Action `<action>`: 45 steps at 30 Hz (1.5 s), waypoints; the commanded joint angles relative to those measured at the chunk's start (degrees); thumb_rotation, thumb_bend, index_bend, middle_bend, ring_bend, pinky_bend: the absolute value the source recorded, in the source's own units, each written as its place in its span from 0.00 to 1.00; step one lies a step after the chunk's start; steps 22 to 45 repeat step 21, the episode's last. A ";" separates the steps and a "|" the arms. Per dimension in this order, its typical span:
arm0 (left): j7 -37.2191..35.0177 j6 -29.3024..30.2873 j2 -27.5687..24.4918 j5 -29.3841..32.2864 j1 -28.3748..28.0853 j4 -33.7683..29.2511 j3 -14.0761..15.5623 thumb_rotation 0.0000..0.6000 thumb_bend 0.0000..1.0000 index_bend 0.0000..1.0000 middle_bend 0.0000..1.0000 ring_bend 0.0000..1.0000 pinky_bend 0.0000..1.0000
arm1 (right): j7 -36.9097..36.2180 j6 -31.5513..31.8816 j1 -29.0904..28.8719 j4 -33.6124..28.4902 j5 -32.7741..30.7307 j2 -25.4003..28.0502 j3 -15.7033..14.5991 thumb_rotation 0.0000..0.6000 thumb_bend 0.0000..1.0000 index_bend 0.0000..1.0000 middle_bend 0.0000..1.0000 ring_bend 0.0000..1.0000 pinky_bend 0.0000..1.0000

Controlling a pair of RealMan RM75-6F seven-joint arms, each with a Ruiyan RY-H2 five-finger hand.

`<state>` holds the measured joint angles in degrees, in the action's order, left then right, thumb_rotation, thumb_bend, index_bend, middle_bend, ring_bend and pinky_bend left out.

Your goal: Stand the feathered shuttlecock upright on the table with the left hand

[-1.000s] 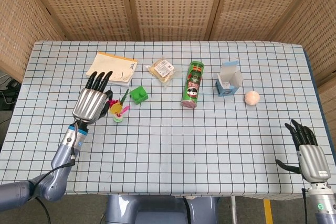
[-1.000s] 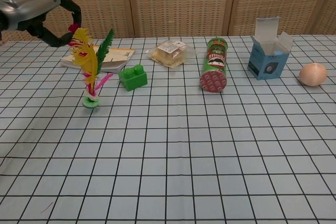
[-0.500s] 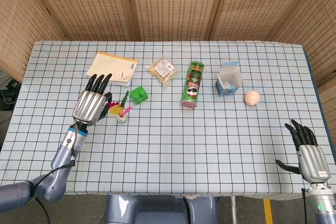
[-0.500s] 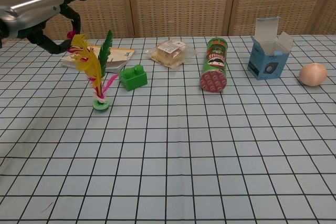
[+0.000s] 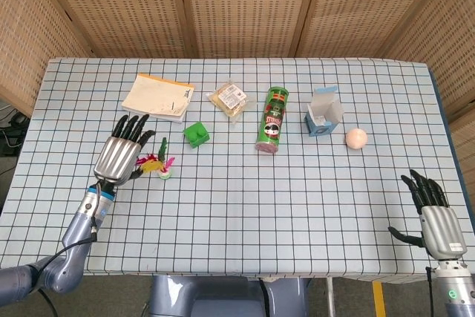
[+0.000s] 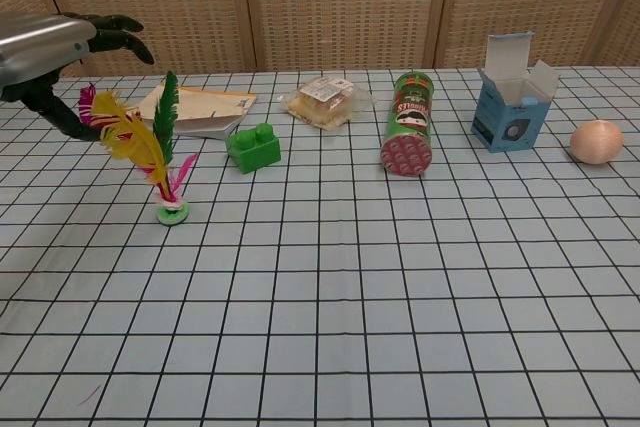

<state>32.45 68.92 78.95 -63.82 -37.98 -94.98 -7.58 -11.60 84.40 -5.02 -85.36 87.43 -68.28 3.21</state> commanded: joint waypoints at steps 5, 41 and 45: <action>-4.12 2.60 -1.75 -2.55 2.20 -1.54 0.00 1.00 0.25 0.09 0.00 0.00 0.00 | 0.30 0.31 0.05 -0.31 0.32 0.01 -0.07 1.00 0.05 0.08 0.00 0.00 0.00; -14.67 22.70 -2.60 -17.30 18.66 -0.59 7.70 1.00 0.25 0.08 0.00 0.00 0.00 | 2.80 0.97 0.04 -1.25 1.72 -0.07 -0.61 1.00 0.06 0.08 0.00 0.00 0.00; -14.67 22.70 -2.60 -17.30 18.66 -0.59 7.70 1.00 0.25 0.08 0.00 0.00 0.00 | 2.80 0.97 0.04 -1.25 1.72 -0.07 -0.61 1.00 0.06 0.08 0.00 0.00 0.00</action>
